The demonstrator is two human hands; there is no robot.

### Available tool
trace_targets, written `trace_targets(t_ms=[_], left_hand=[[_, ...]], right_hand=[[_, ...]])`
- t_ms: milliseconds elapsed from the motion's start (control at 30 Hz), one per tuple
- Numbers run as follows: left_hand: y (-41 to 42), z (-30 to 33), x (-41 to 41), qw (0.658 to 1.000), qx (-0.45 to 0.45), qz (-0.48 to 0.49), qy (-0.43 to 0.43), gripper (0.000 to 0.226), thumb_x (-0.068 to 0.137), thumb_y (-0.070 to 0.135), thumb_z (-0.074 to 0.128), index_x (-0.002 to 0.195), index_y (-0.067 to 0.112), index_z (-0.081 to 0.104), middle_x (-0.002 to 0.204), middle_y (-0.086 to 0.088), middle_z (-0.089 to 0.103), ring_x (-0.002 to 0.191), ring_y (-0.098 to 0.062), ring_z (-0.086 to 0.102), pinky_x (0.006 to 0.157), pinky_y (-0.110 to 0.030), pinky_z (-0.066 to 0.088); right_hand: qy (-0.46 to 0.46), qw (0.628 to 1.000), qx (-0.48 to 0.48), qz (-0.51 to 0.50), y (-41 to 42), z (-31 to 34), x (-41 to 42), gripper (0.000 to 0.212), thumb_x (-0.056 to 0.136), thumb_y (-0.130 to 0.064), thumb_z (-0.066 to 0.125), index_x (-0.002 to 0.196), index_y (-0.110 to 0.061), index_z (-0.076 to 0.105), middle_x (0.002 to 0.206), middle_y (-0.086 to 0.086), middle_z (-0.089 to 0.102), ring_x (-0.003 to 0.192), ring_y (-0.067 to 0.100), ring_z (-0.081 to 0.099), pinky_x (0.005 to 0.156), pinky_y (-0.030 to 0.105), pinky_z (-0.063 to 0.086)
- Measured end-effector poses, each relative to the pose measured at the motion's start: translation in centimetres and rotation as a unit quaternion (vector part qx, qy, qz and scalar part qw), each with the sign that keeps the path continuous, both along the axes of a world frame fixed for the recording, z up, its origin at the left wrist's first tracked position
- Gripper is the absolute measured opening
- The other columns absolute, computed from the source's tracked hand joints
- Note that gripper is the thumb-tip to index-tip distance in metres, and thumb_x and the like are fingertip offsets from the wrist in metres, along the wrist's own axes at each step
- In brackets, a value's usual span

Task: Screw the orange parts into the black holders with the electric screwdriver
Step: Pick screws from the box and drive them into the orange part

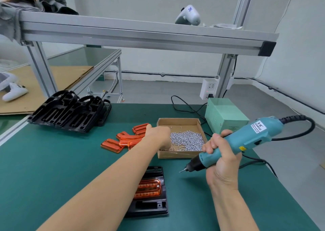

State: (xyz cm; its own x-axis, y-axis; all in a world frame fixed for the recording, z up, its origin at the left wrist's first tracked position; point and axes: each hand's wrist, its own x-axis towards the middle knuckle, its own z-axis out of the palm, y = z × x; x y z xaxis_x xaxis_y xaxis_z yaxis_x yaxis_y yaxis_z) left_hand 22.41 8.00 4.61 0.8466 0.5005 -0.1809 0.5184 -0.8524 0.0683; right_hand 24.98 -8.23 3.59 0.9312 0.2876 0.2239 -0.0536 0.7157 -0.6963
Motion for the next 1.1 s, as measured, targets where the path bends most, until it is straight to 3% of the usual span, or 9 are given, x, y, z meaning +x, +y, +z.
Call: trace_targets(t_ms=[133,300,433,500,567,633,767,900,1100], left_hand=[[0.1,-0.2,-0.4,1.000,-0.007,-0.013,-0.005,0.019,0.084,0.012,0.049,0.065,0.015,0.049,0.086,-0.009,0.064,0.102,-0.026,0.058,0.104,-0.049,0.024],[0.5,-0.6,-1.2,0.996,-0.071,0.004,-0.062,0.025,0.081,0.021,0.057,0.057,0.018,0.049,0.058,0.006,0.045,0.069,-0.017,0.049,0.100,-0.045,0.027],[0.8,-1.1,-2.5,0.966,-0.159,0.044,-0.197,0.016,0.076,0.019,0.065,0.061,0.020,0.064,0.063,0.008,0.060,0.071,-0.015,0.054,0.092,-0.037,0.040],[0.9,-1.5,-2.9,0.954,-0.173,0.051,-0.238,0.015,0.078,0.014,0.061,0.065,0.018,0.067,0.072,0.003,0.068,0.076,-0.019,0.063,0.088,-0.039,0.050],[1.1,-1.7,-3.1,0.952,-0.159,0.059,-0.254,0.011,0.080,0.016,0.064,0.073,0.017,0.071,0.078,0.004,0.070,0.081,-0.018,0.064,0.090,-0.039,0.049],[1.2,-1.8,-3.0,0.960,-0.150,0.047,-0.232,0.001,0.080,0.023,0.071,0.079,0.023,0.072,0.081,0.009,0.068,0.084,-0.014,0.060,0.096,-0.038,0.039],[1.2,-1.2,-2.1,0.978,-0.150,-0.015,-0.145,0.019,0.081,0.031,0.072,0.100,0.032,0.071,0.084,0.015,0.062,0.097,-0.011,0.048,0.100,-0.041,0.023],[1.2,-1.2,-0.9,0.989,-0.104,-0.044,-0.096,0.013,0.082,0.029,0.071,0.095,0.030,0.075,0.093,0.016,0.067,0.096,-0.010,0.049,0.101,-0.042,0.021],[0.7,-2.3,-0.1,0.988,-0.085,-0.050,-0.120,0.007,0.086,0.027,0.068,0.089,0.023,0.073,0.097,0.007,0.070,0.097,-0.015,0.053,0.093,-0.037,0.023]], right_hand=[[0.004,1.000,-0.004,-0.002,0.0,-0.2,-0.1,0.024,0.073,-0.002,0.058,0.075,-0.026,0.055,0.055,-0.004,0.040,0.044,0.011,0.040,0.048,0.023,0.041],[-0.001,1.000,-0.009,0.004,0.2,-0.2,-0.3,0.025,0.073,-0.002,0.058,0.072,-0.027,0.056,0.054,-0.004,0.040,0.044,0.011,0.039,0.048,0.023,0.039],[-0.004,1.000,-0.003,0.007,0.1,0.0,-0.3,0.024,0.073,-0.002,0.059,0.072,-0.026,0.056,0.053,-0.005,0.040,0.044,0.011,0.040,0.048,0.022,0.040],[-0.003,1.000,-0.005,0.006,0.2,0.1,-0.3,0.024,0.073,-0.002,0.058,0.072,-0.026,0.056,0.053,-0.005,0.040,0.043,0.011,0.040,0.048,0.023,0.040],[-0.005,1.000,-0.005,0.007,0.3,0.1,-0.4,0.025,0.073,-0.002,0.059,0.071,-0.027,0.057,0.053,-0.005,0.039,0.044,0.011,0.040,0.048,0.023,0.040],[-0.009,1.000,-0.009,0.007,0.4,0.2,-0.5,0.026,0.073,-0.002,0.059,0.070,-0.028,0.058,0.053,-0.005,0.039,0.044,0.011,0.040,0.048,0.022,0.041],[-0.008,1.000,-0.016,0.008,0.5,0.2,-0.7,0.024,0.072,-0.003,0.059,0.071,-0.027,0.056,0.053,-0.005,0.040,0.044,0.011,0.040,0.049,0.023,0.040],[-0.003,1.000,-0.020,0.007,0.5,0.3,-0.7,0.023,0.071,-0.003,0.059,0.071,-0.026,0.055,0.053,-0.004,0.040,0.043,0.011,0.039,0.048,0.023,0.039],[-0.008,1.000,-0.025,0.006,0.2,0.1,-0.4,0.026,0.071,-0.003,0.058,0.066,-0.029,0.058,0.051,-0.005,0.040,0.043,0.011,0.039,0.048,0.021,0.040]])
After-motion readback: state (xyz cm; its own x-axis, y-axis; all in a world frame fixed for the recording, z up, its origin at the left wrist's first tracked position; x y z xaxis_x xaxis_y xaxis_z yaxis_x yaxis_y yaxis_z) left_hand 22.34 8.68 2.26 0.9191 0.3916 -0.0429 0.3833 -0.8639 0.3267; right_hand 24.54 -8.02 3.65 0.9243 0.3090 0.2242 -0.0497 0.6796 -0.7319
